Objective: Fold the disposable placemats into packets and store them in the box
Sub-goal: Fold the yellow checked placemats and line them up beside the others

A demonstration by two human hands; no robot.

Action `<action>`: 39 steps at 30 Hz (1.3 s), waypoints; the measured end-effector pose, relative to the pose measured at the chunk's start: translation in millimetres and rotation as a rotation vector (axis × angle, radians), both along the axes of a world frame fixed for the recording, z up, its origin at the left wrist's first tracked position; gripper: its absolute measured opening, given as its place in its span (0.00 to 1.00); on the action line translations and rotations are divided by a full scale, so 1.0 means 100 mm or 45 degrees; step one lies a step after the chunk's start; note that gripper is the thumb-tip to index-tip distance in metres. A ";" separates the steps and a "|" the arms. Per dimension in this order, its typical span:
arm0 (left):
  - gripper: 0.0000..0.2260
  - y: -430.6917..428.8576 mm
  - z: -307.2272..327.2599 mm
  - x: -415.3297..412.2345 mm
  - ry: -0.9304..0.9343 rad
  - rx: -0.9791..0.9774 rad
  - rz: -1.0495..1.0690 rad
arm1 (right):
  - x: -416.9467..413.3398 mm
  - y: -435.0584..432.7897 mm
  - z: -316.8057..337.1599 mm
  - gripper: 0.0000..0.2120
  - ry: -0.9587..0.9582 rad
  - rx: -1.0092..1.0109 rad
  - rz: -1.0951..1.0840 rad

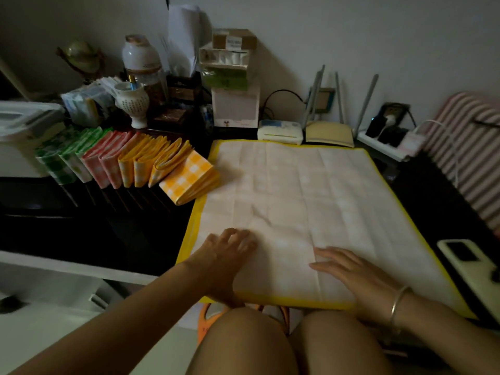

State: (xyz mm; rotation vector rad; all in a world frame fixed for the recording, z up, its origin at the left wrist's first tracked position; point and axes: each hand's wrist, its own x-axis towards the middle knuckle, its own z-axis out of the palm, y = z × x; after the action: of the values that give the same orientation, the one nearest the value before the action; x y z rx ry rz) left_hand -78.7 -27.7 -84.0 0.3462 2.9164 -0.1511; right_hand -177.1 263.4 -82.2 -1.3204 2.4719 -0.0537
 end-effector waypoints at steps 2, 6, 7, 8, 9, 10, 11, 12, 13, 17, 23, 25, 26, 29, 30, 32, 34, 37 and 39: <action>0.52 -0.02 0.13 -0.04 -0.137 0.155 0.044 | -0.02 0.03 0.04 0.37 -0.055 -0.055 -0.037; 0.49 -0.11 0.32 -0.05 -0.299 0.440 0.275 | -0.04 0.12 0.13 0.43 -0.205 -0.168 -0.181; 0.48 -0.14 0.35 -0.03 -0.321 0.471 0.315 | -0.05 0.14 0.13 0.44 -0.215 -0.176 -0.205; 0.46 -0.16 0.38 -0.02 -0.333 0.485 0.333 | -0.04 0.17 0.14 0.43 -0.214 -0.187 -0.228; 0.44 -0.18 0.42 0.00 -0.340 0.494 0.339 | -0.04 0.17 0.15 0.41 -0.226 -0.218 -0.260; 0.42 -0.20 0.47 0.02 -0.343 0.497 0.349 | -0.02 0.18 0.19 0.36 -0.224 -0.237 -0.283; 0.41 -0.22 0.51 0.03 -0.345 0.501 0.364 | -0.01 0.17 0.22 0.26 -0.198 -0.262 -0.308; 0.39 -0.24 0.56 0.05 -0.336 0.516 0.378 | 0.00 0.16 0.26 0.13 -0.156 -0.251 -0.328; 0.34 -0.25 0.59 0.05 -0.308 0.545 0.377 | 0.00 0.14 0.29 0.06 -0.142 -0.252 -0.336; 0.08 -0.29 0.79 0.01 -0.076 0.588 0.307 | -0.01 0.09 0.50 0.09 -0.096 -0.313 -0.372; 0.09 -0.37 1.00 -0.12 -0.155 0.583 0.350 | -0.03 0.09 0.79 0.17 -0.074 -0.153 -0.268; 0.09 -0.40 0.94 -0.16 -0.154 0.585 0.368 | -0.02 0.17 0.66 0.41 0.083 0.213 -0.164; 0.09 -0.40 0.89 -0.17 -0.162 0.575 0.375 | 0.01 0.21 0.58 0.46 0.098 0.327 -0.146; 0.12 -0.39 0.73 -0.15 -0.230 0.577 0.421 | 0.06 0.34 0.30 0.47 -0.037 0.386 -0.179; 0.14 -0.38 0.68 -0.13 -0.244 0.576 0.447 | 0.07 0.39 0.27 0.44 -0.088 0.374 -0.202; 0.21 -0.39 0.59 -0.09 -0.265 0.524 0.516 | 0.05 0.46 0.28 0.38 -0.160 0.300 -0.262; 0.25 -0.42 0.53 -0.05 -0.293 0.492 0.557 | 0.00 0.53 0.33 0.31 -0.237 0.184 -0.355; 0.21 -0.45 0.58 0.00 -0.303 0.522 0.587 | -0.11 0.65 0.42 0.12 -0.263 0.036 -0.435; 0.19 -0.50 0.61 -0.01 -0.310 0.567 0.641 | -0.20 0.67 0.60 0.05 -0.152 0.038 -0.421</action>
State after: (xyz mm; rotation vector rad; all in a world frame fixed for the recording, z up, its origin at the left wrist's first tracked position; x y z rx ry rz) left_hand -79.5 -77.9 -22.8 -0.2951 2.6645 0.5757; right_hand -196.9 330.4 -22.4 -0.8581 2.5495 -0.1681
